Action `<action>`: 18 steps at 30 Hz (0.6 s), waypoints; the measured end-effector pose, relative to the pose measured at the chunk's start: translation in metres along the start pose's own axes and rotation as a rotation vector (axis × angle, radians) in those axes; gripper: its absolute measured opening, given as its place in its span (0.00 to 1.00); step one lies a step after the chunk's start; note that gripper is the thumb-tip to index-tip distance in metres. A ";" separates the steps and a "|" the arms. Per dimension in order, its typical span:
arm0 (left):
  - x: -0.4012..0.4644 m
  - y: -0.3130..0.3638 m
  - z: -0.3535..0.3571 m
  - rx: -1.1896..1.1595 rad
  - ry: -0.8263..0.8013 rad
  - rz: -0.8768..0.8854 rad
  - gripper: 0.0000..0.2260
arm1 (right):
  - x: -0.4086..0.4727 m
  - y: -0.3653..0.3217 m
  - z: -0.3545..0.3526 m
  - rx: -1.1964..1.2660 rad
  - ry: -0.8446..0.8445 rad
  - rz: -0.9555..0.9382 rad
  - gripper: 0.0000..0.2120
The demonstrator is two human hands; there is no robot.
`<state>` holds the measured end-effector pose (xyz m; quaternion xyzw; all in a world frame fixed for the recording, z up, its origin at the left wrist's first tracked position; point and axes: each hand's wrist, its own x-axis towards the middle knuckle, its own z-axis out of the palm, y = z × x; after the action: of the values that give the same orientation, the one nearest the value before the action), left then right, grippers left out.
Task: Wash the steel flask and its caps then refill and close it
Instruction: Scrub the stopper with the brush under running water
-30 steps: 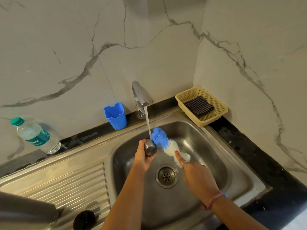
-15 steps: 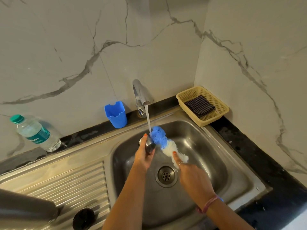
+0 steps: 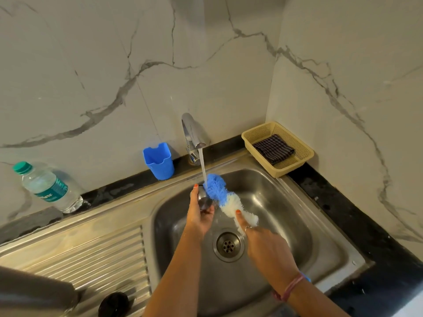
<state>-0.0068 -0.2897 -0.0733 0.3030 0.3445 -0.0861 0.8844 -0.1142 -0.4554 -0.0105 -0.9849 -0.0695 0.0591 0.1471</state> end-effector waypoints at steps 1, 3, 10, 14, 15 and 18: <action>-0.001 0.001 0.000 -0.011 -0.016 -0.003 0.23 | 0.001 0.003 0.001 0.000 0.002 0.016 0.33; -0.002 0.000 0.000 -0.021 -0.045 -0.006 0.21 | 0.005 0.012 -0.001 0.007 -0.016 0.057 0.32; 0.001 -0.001 0.003 -0.077 -0.058 -0.026 0.22 | 0.006 0.008 0.001 -0.003 0.019 0.002 0.32; -0.005 -0.001 0.011 -0.005 -0.013 -0.008 0.24 | 0.009 0.011 0.000 -0.028 -0.004 0.029 0.32; -0.003 -0.001 0.011 -0.016 -0.018 0.000 0.25 | 0.008 0.007 -0.002 -0.023 -0.010 0.020 0.33; 0.001 0.001 0.007 -0.081 -0.028 0.002 0.25 | 0.005 0.004 -0.002 -0.030 -0.013 0.012 0.34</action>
<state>-0.0019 -0.2930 -0.0692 0.2659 0.3350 -0.0753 0.9008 -0.1087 -0.4592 -0.0099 -0.9870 -0.0654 0.0656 0.1315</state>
